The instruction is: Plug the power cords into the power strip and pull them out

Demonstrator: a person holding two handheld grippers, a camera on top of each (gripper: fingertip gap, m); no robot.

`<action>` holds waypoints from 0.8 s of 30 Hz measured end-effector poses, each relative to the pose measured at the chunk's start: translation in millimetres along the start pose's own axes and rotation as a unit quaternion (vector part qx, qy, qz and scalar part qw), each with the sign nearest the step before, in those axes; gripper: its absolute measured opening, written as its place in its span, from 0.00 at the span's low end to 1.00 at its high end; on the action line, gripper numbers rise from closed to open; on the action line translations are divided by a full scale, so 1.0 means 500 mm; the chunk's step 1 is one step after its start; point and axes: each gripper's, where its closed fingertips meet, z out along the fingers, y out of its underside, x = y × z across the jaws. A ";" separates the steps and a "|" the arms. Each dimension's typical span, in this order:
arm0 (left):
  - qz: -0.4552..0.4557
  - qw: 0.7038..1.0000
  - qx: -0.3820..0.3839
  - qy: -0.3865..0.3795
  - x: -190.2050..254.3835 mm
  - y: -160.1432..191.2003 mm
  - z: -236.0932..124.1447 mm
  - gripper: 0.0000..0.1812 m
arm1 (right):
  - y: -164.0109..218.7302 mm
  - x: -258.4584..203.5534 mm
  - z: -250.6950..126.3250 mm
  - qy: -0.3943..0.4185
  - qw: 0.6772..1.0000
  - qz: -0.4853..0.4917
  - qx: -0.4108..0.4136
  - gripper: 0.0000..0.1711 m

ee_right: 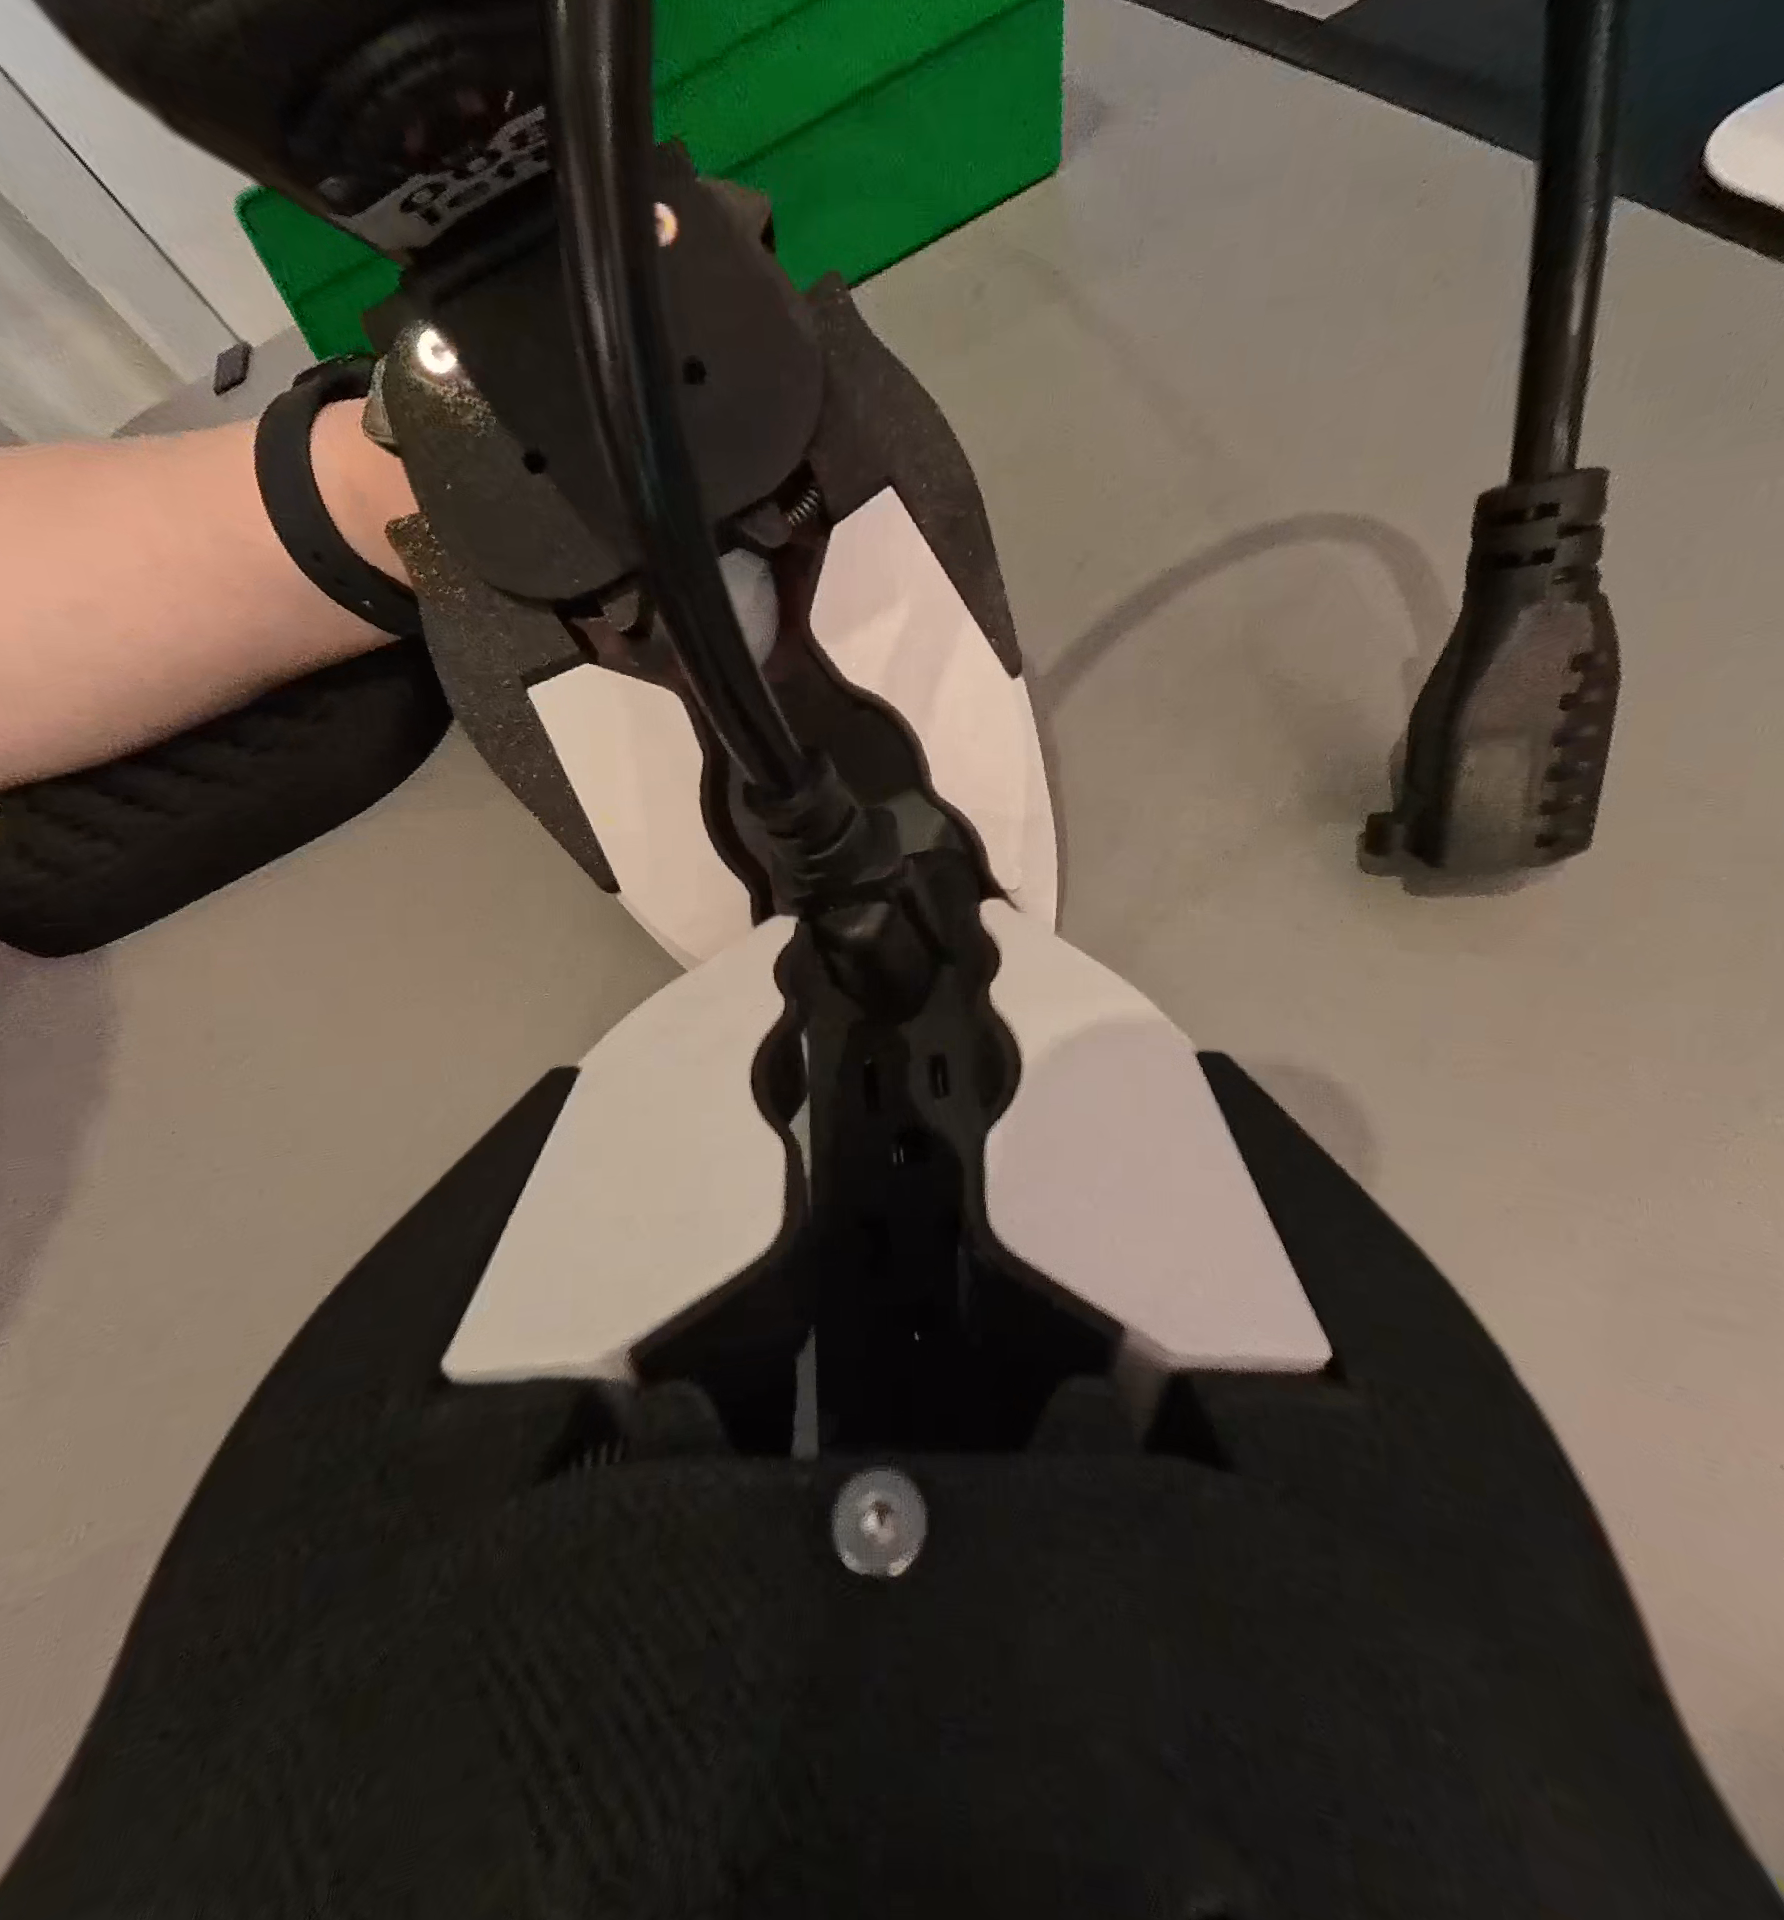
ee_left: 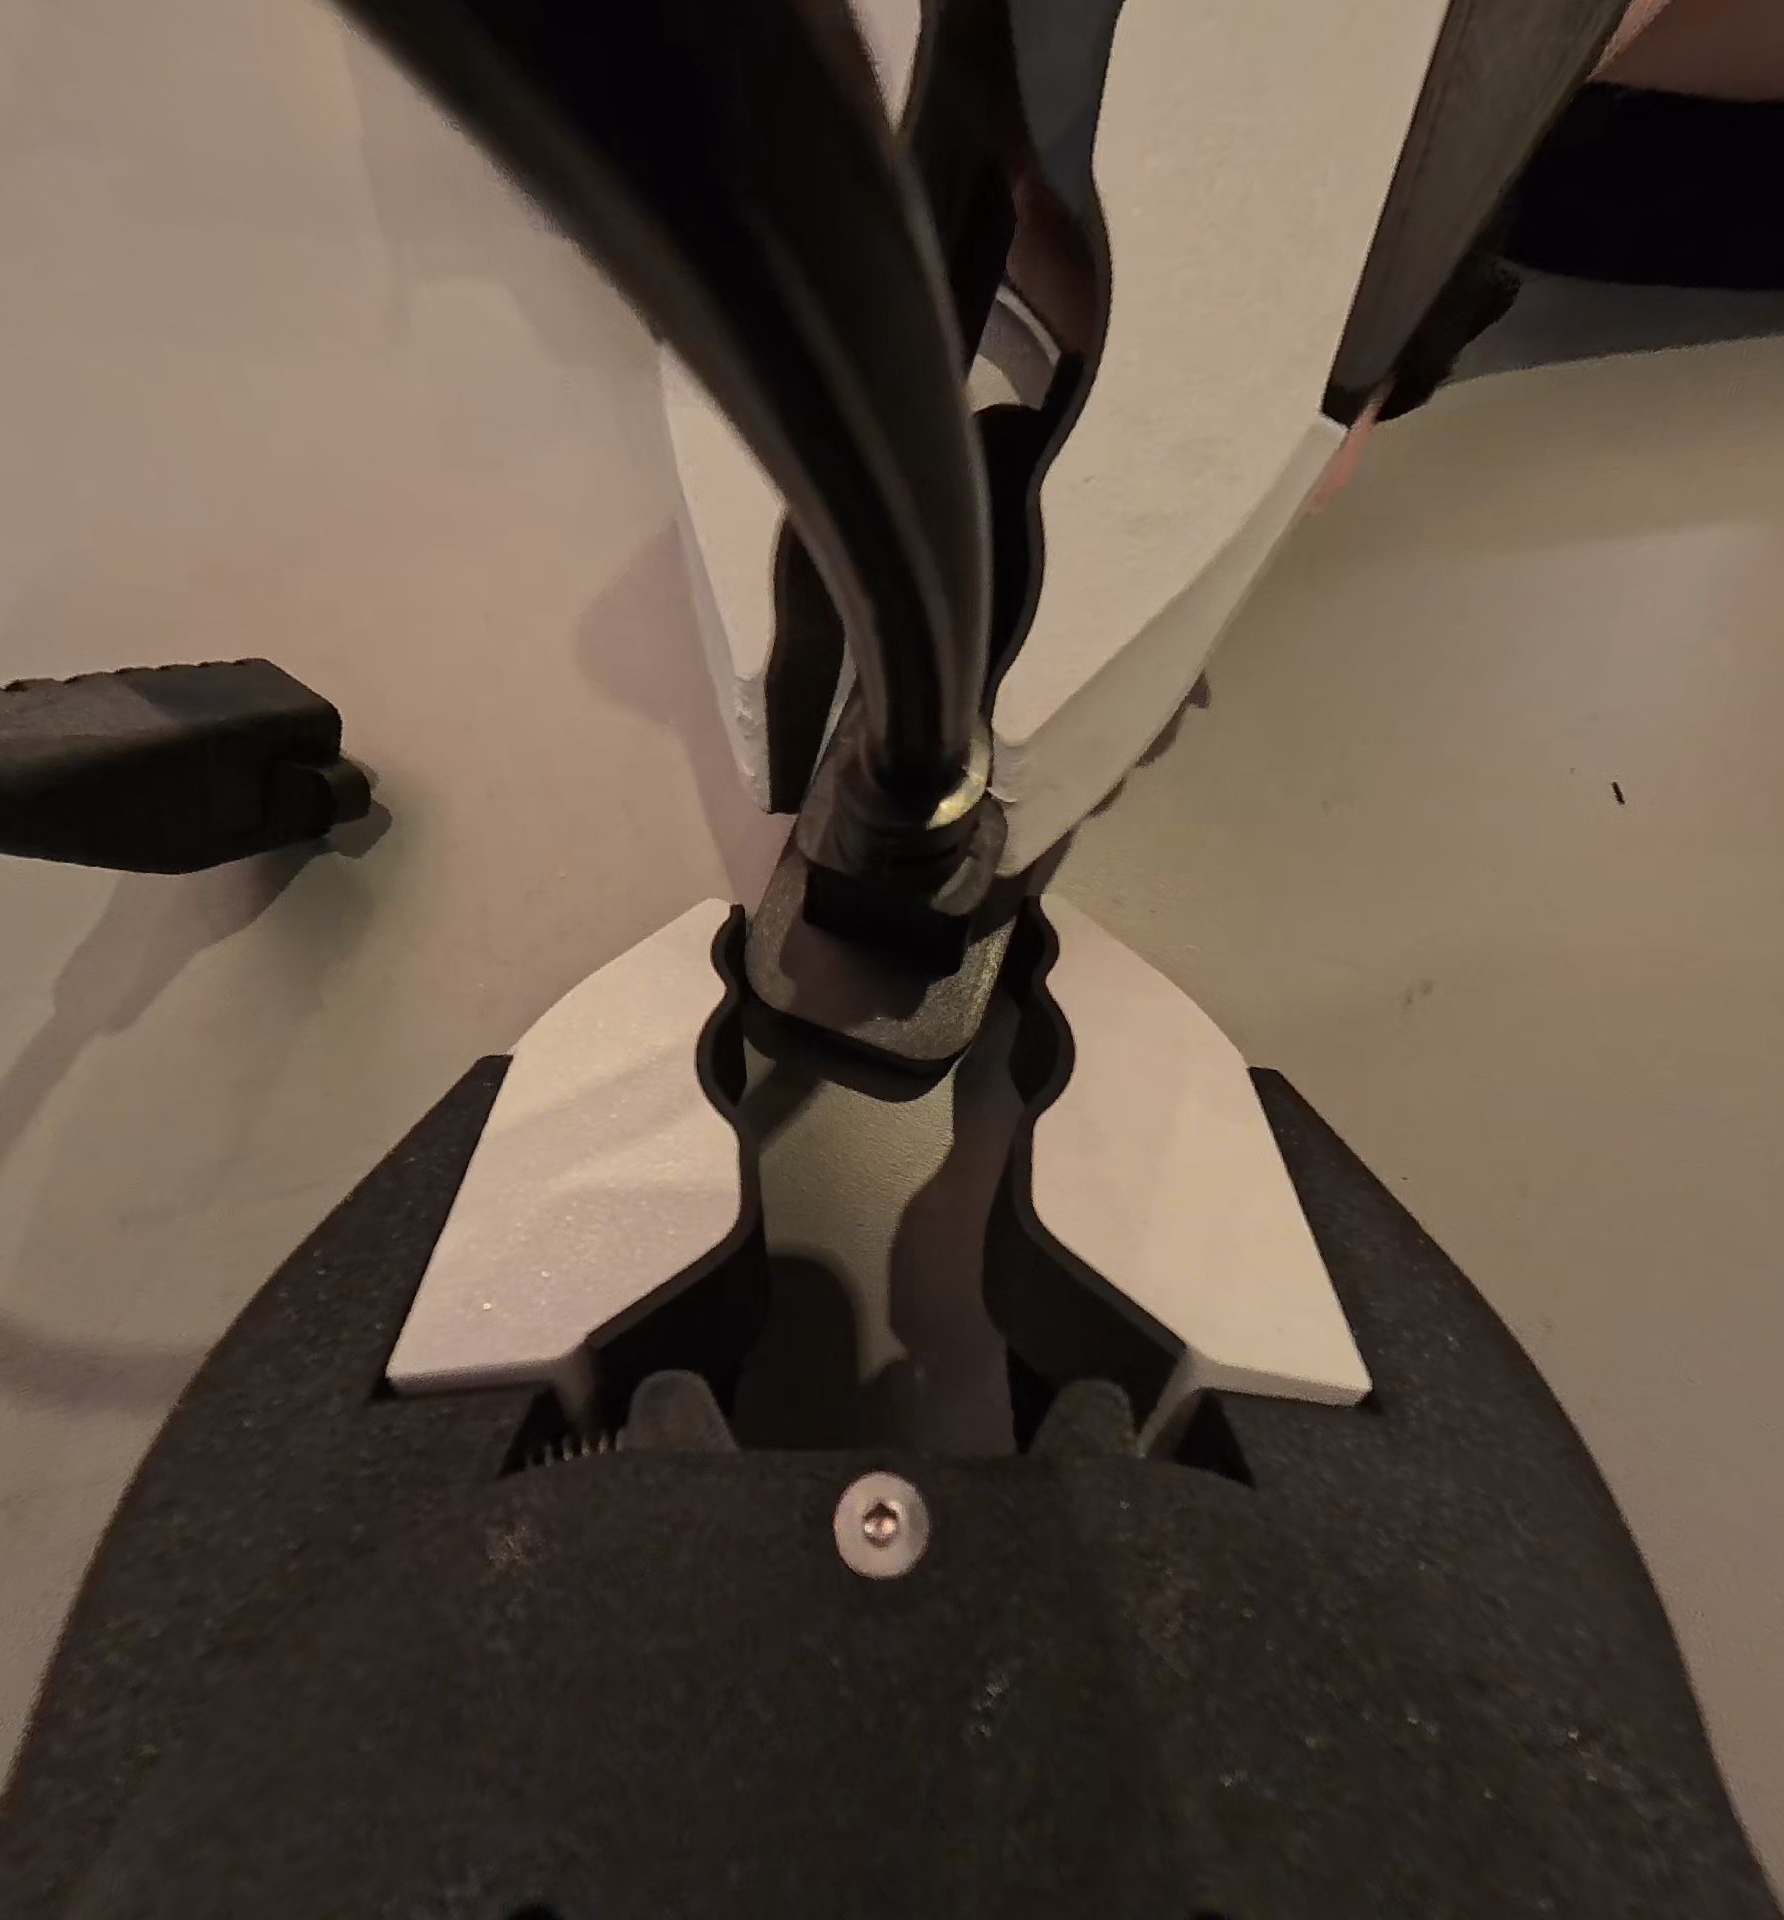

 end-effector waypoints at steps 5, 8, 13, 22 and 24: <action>0.001 1.000 -0.001 0.001 0.002 0.000 0.000 0.27 | 0.003 0.000 -0.002 0.019 1.000 -0.001 -0.015 0.18; 0.001 1.000 -0.001 0.000 0.002 0.000 0.000 0.27 | -0.003 -0.004 -0.020 0.037 0.998 -0.031 -0.029 0.17; 0.000 1.000 -0.001 0.000 0.002 0.001 0.000 0.27 | -0.001 -0.010 0.000 0.075 0.993 -0.080 -0.036 0.21; -0.005 1.000 0.001 -0.005 0.000 0.002 -0.002 0.27 | -0.017 -0.012 0.012 0.067 0.993 -0.091 0.041 0.14; -0.005 1.000 0.001 -0.006 0.001 0.002 -0.002 0.27 | -0.016 -0.012 0.012 0.074 0.991 -0.102 0.045 0.14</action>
